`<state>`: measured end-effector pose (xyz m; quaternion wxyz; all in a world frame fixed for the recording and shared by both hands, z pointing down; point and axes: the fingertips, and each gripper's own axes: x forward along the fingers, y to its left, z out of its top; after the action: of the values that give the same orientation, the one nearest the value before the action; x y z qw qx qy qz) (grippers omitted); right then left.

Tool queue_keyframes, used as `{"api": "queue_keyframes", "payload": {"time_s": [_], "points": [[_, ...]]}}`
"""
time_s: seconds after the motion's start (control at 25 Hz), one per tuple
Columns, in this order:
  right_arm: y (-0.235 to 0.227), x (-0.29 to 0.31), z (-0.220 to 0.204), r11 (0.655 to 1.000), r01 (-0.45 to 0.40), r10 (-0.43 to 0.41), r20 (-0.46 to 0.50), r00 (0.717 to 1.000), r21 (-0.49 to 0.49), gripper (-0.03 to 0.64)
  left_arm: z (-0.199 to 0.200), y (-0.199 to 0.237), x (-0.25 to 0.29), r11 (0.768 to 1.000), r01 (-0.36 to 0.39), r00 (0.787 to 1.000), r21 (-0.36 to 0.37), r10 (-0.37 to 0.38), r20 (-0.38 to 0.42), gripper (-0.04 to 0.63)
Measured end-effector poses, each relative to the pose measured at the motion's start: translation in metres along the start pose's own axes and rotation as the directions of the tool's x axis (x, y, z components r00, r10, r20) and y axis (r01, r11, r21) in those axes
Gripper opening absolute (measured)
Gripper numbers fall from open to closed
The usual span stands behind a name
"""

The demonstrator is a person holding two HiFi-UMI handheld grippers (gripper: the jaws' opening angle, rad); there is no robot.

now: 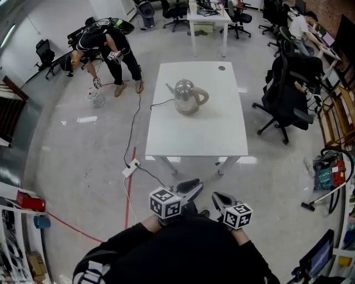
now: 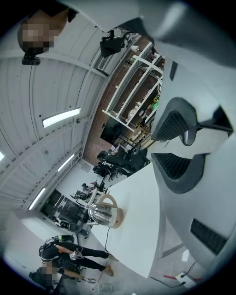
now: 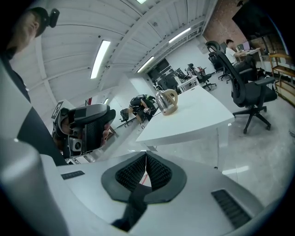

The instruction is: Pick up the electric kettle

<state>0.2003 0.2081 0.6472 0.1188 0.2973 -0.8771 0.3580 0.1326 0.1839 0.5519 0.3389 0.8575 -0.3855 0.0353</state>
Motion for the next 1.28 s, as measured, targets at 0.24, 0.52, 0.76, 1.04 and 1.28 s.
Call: {"api": "queue_keyframes", "payload": {"time_s": [0.24,0.52,0.76,1.04,1.28], "points": [[-0.036,0.016,0.026,0.999,0.040,-0.040,0.002,0.999,0.001,0.014,0.019,0.026,0.036,0.999,0.021,1.000,-0.025,-0.021,-0.002,0.100],[-0.061,0.064,0.074,0.996,0.084,-0.085,-0.017,0.996,-0.027,0.014,0.072,0.077,0.071,0.997,0.065,0.998,-0.044,-0.065,-0.001,0.100],[-0.073,0.112,0.103,0.994,0.103,-0.105,-0.053,0.993,-0.039,0.014,0.105,0.124,0.088,0.993,0.098,0.995,-0.059,-0.099,-0.011,0.100],[-0.075,0.172,0.129,0.994,0.079,-0.089,-0.143,0.986,-0.074,0.014,0.136,0.192,0.085,0.987,0.072,0.997,-0.145,-0.067,0.039,0.100],[-0.065,0.225,0.152,0.986,0.039,-0.076,-0.231,0.970,-0.160,0.014,0.166,0.259,0.066,0.974,0.023,0.993,-0.226,0.004,0.116,0.100]]}}
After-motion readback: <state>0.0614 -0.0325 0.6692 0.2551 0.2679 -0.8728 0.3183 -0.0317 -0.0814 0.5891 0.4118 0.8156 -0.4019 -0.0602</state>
